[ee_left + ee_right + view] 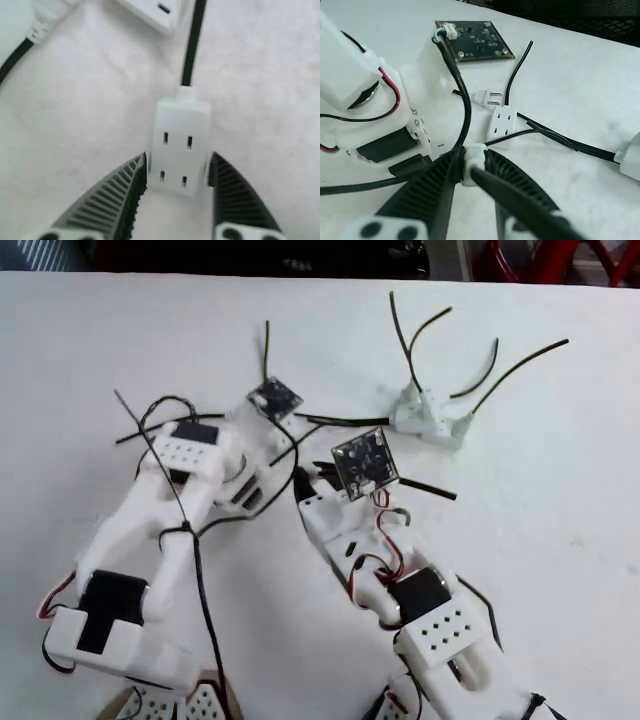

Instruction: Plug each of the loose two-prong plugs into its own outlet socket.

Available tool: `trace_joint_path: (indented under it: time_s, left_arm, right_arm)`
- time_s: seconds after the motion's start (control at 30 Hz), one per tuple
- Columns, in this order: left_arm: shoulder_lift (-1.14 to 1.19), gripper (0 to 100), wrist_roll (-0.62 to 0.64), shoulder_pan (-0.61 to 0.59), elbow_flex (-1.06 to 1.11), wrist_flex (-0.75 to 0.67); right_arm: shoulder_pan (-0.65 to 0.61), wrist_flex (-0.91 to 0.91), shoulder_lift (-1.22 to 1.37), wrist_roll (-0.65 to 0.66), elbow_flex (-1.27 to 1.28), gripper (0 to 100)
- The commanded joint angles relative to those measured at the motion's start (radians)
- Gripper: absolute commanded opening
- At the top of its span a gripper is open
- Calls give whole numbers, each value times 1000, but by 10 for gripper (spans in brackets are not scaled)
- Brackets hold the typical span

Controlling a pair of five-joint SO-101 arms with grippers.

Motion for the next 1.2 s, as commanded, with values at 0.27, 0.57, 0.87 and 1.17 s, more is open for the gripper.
trace_joint_path:
  time_s: [0.27,0.57,0.87,1.17]
  left_arm:
    - [-133,344,34,-156,-196,264]
    - [-570,343,43,-239,115,155]
    - [-878,343,230,-430,440,38]
    - [-880,343,244,-538,717,-229]
  right_arm:
    - [2,-4,-7,-2,-9,18]
    - [-77,91,70,-2,-68,18]
    - [-217,134,348,-9,-193,18]
    - [-303,64,558,-2,-348,17]
